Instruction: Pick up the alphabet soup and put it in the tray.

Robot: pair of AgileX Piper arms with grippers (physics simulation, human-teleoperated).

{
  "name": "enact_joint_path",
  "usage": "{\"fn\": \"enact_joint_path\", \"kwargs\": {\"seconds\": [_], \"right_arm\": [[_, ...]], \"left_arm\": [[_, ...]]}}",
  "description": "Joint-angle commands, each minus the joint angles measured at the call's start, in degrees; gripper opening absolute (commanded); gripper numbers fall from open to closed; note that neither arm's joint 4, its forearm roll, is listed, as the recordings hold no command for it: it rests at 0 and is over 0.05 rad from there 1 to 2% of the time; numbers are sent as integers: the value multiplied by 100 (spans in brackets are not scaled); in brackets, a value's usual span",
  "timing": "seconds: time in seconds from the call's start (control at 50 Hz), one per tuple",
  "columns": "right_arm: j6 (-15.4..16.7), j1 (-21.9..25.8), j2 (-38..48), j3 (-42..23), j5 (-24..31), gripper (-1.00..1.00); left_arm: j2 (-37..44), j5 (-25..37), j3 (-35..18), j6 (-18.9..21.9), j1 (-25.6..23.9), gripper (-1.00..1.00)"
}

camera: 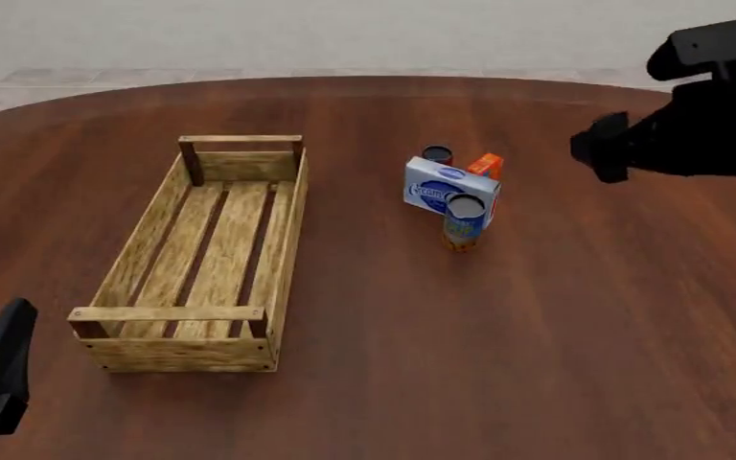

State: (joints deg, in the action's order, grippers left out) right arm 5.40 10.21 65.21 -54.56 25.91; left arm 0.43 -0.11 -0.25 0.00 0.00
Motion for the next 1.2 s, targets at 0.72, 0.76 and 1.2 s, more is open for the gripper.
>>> {"fn": "enact_joint_path", "kwargs": {"seconds": [0.72,0.76,1.2], "right_arm": [[-591,397,2778,-1588,-398,100],[-597,395,2823,-1617,-405,100],[-553,299,3726,-1916,-664,100]], "left_arm": [[0,0,0,0,0,100],[0,0,0,0,0,100],[0,0,0,0,0,100]]}}
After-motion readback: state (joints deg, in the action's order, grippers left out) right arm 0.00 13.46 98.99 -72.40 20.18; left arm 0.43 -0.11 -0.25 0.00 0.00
